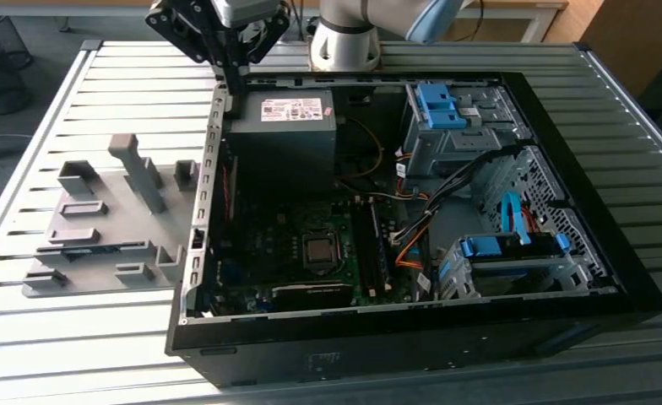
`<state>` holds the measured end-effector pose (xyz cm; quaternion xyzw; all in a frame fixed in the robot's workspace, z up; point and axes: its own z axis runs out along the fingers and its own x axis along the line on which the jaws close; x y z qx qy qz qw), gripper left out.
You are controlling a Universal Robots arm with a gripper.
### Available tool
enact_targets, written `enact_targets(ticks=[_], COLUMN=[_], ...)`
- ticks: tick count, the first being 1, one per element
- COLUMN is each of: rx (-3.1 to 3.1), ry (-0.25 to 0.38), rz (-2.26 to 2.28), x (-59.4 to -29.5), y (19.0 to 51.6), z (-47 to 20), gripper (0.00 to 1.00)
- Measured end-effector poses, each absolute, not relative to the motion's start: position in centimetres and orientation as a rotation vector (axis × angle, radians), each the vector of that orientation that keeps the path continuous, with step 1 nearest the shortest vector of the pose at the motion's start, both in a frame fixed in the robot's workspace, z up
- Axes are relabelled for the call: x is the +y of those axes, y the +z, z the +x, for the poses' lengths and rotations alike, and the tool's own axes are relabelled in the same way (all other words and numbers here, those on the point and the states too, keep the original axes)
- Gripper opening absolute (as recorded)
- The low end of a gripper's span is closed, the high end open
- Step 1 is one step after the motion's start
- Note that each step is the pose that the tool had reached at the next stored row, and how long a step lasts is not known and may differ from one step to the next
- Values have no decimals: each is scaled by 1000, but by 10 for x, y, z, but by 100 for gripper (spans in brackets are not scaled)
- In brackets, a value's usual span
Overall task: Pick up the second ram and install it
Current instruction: 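Reach for the second ram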
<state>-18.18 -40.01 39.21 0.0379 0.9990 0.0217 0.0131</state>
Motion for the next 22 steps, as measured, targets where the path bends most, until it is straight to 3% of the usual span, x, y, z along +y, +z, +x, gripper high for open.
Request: enact_targets(ticks=[22], rx=[3112], ry=[68], rz=[118], x=[-400], y=[392], z=[-191], gripper=[10])
